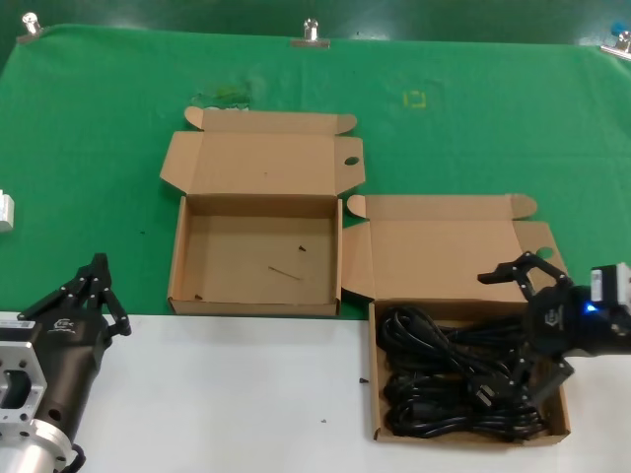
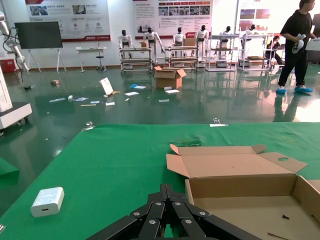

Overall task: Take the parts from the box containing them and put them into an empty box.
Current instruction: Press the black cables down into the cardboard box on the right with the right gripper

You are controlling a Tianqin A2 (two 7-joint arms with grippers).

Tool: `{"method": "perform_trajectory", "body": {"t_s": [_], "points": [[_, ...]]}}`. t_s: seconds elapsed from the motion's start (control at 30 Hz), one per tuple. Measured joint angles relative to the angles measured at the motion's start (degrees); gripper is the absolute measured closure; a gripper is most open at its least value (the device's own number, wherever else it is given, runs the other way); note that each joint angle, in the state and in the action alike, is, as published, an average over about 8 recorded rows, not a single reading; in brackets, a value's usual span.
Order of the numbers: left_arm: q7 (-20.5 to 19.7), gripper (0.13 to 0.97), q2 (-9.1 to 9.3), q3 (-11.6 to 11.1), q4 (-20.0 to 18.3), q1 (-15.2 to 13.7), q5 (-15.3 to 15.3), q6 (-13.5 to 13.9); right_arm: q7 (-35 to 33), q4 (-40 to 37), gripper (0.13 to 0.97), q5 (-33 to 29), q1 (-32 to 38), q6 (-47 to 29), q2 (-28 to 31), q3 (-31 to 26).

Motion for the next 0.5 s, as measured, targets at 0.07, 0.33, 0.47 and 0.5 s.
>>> {"method": "perform_trajectory", "body": {"t_s": [0.07,0.33,0.47,0.5], "points": [[0.0,0.958,0.00,0.0,0.0,0.0,0.0,0.0,-0.9,-2.3,0.129,-0.2,0.8,0.3,-1.3,0.0],[0.0,0.958,0.00,0.0,0.0,0.0,0.0,0.0,-2.4,-6.6,0.129,-0.7,1.8,1.0,-3.9,0.1],[0.0,0.958,0.00,0.0,0.0,0.0,0.0,0.0,-2.4,-6.7,0.129,-0.8,1.0,1.3,-4.4,0.2],[0.0,0.958,0.00,0.0,0.0,0.0,0.0,0.0,-2.3,-6.7,0.129,-0.8,0.8,1.3,-4.4,0.2]]}}
